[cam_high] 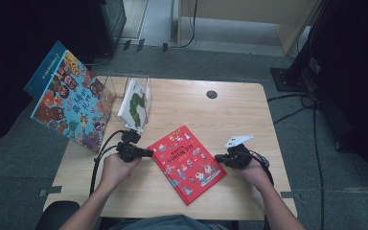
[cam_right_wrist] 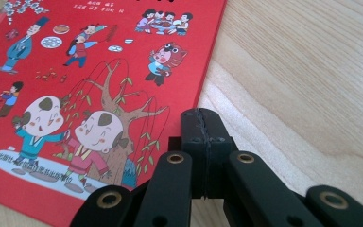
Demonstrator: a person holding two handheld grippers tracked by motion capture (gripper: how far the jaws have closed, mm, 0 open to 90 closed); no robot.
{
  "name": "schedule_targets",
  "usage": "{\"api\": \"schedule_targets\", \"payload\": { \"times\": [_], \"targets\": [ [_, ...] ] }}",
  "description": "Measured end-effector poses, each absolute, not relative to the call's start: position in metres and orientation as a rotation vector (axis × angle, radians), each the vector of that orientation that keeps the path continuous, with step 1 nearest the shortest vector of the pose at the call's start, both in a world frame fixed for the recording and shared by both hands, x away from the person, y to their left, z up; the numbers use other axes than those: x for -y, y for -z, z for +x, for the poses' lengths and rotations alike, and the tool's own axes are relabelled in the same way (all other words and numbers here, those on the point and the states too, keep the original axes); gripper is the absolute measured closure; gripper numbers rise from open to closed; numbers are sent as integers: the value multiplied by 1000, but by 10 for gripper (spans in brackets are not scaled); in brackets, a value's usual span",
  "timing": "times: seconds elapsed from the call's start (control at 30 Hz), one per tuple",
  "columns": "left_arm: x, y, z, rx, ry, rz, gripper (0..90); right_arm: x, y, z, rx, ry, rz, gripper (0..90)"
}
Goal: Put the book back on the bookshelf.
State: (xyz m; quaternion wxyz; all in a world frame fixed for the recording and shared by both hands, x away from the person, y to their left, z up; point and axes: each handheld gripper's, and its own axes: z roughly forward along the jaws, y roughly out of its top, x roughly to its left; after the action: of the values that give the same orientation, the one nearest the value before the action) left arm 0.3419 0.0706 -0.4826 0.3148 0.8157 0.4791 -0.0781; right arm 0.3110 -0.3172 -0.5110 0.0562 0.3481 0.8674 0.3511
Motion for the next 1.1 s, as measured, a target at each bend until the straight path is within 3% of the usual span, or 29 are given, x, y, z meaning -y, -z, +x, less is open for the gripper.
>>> {"api": "schedule_targets", "payload": {
  "times": [0.6, 1.1],
  "targets": [
    [-64, 499, 333, -1275, 199, 2138, 894, 303, 513, 317, -2581, -1052, 1060, 900],
    [-59, 498, 366, -1275, 185, 2140, 896, 286, 513, 319, -2514, -1038, 1112, 900]
  ]
}}
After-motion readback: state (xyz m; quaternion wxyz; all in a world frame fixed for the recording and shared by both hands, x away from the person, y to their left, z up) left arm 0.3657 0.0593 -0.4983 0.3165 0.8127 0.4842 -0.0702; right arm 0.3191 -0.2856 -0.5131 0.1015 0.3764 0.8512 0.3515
